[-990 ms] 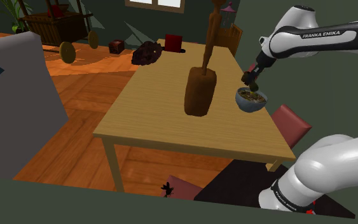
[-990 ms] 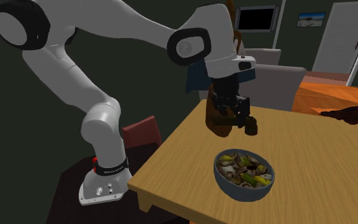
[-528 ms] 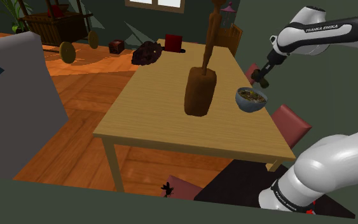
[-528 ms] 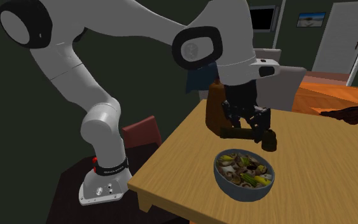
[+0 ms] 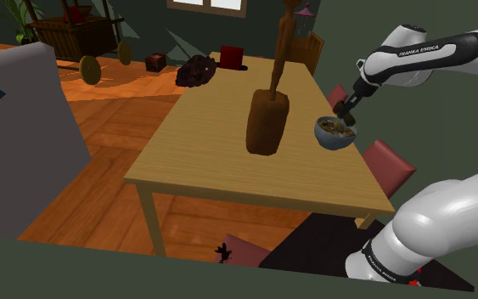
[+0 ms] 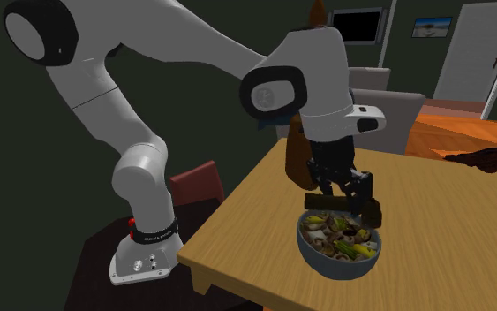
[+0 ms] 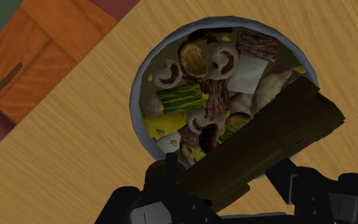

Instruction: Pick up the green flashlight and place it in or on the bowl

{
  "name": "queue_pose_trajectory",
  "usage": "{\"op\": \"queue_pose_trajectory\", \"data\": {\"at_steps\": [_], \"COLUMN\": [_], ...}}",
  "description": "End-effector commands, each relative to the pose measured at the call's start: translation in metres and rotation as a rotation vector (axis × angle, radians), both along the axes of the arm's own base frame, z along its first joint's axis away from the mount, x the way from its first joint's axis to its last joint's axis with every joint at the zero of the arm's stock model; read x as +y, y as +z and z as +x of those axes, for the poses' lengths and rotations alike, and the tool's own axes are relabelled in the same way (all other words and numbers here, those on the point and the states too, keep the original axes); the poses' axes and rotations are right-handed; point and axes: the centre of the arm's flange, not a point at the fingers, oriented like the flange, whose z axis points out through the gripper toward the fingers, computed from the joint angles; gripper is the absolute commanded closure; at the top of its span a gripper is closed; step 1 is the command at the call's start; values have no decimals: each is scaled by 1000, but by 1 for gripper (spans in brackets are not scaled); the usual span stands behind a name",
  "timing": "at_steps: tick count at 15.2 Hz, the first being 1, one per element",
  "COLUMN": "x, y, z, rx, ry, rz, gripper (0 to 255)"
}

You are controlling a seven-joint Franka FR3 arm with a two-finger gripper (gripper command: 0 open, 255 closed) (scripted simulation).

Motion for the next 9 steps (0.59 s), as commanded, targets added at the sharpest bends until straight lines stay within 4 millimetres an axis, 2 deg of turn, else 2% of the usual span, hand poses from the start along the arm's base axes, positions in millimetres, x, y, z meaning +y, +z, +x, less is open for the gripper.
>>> {"op": "queue_pose_trajectory", "data": {"at_steps": [1,6,9], "x": [0,0,0], "y": [-11,-37,-39], "z": [0,0,0], "rx": [-1,-1,-1], "ry": [0,0,0], "rz": [0,0,0], "gripper": [255,255,255]}}
